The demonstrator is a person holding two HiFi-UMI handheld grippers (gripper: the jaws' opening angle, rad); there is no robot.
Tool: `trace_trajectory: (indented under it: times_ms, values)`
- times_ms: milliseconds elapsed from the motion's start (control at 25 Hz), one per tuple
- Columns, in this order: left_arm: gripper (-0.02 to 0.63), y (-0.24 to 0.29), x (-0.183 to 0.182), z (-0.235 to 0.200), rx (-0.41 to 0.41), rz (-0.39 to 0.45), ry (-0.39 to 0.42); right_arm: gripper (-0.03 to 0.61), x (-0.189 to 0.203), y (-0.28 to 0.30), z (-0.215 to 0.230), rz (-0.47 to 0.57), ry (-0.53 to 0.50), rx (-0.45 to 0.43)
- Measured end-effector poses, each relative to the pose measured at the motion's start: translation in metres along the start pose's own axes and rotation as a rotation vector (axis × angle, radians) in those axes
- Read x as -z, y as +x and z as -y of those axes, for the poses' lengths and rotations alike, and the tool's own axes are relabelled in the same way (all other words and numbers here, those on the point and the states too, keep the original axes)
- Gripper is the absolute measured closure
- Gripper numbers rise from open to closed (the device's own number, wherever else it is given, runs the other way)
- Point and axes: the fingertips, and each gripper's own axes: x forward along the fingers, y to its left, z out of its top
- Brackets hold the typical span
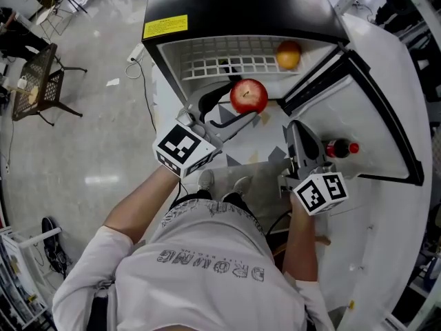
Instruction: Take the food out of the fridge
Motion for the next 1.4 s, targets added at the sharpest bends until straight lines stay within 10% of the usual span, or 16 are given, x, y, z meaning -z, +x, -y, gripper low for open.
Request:
trace_trajectory:
  times_ms: [1400]
  values:
    - [0.322,-0.006,0.004,-0.006,-0.019,0.002,-0.017,0.578,0.002,0.016,-0.008,-0.029,-0.021,-0.056]
